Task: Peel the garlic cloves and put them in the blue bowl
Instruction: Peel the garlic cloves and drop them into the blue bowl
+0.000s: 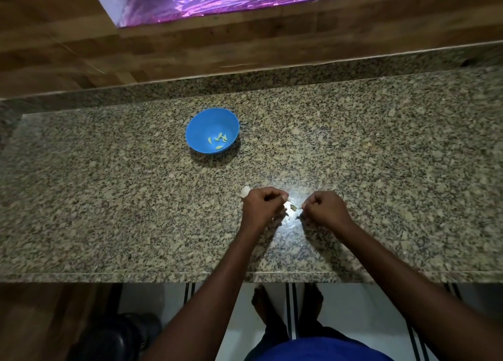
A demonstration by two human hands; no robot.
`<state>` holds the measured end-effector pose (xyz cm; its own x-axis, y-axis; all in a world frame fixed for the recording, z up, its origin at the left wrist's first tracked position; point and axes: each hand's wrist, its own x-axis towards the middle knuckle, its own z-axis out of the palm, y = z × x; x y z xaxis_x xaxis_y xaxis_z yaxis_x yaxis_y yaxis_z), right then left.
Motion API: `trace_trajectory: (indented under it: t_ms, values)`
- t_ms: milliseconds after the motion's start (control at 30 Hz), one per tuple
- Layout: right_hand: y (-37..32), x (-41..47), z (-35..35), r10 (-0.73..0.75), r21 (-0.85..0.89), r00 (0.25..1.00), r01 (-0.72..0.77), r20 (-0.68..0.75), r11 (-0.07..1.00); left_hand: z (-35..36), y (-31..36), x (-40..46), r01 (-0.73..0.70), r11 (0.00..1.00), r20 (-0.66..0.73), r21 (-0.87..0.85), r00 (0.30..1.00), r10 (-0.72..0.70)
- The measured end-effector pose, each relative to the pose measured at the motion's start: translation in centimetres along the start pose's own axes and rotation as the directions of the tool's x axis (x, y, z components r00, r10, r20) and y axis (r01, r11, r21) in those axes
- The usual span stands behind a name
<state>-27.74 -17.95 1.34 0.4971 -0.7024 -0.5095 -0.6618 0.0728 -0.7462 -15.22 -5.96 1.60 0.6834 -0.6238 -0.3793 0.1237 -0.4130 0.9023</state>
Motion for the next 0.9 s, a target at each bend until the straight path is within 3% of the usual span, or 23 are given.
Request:
trace_trajectory:
  t_ms: [67, 300, 467, 567, 633, 733, 833, 900]
  values:
    - [0.3, 0.2, 0.3, -0.076, -0.17, 0.996, 0.067, -0.043, 0.983, 0.4, -0.3, 0.4, -0.03, 0.996, -0.023, 0.079, 0.999, 0.032]
    - [1.4, 0.7, 0.9, -0.18, -0.333, 0.979, 0.139, -0.096, 0.933, 2.4, 0.1, 3.1, -0.093, 0.933, -0.124, 0.348, 0.982, 0.144]
    - [2.2, 0.1, 0.7, -0.308, -0.425, 0.947, 0.244, -0.087, 0.872, 1.4, -1.3, 3.1, -0.085, 0.972, -0.127, 0.217, 0.985, 0.115]
    - [2.9, -1.3, 1.0, -0.387, -0.569, 0.922, 0.308, -0.02, 0.762, -0.6, -2.0, 2.8, -0.143, 0.937, -0.175, 0.319, 0.963, 0.206]
    - [3.5, -2.2, 1.6, -0.382, -0.616, 0.924, 0.321, 0.036, 0.72, -1.3, -1.9, 2.8, -0.191, 0.847, -0.122, 0.495, 0.951, 0.286]
    - [4.5, -2.6, 2.9, -0.403, -0.611, 0.912, 0.36, 0.073, 0.705, -0.6, -2.2, 3.2, -0.274, 0.627, 0.062, 0.729, 0.939, 0.338]
    - [4.8, -2.2, 3.6, -0.446, -0.569, 0.892, 0.403, 0.07, 0.717, 0.5, -2.9, 2.9, -0.32, 0.426, 0.185, 0.846, 0.926, 0.329]
    - [4.7, -2.0, 3.6, -0.448, -0.549, 0.893, 0.399, 0.049, 0.735, 0.9, -3.7, 1.9, -0.332, 0.379, 0.196, 0.864, 0.915, 0.353]
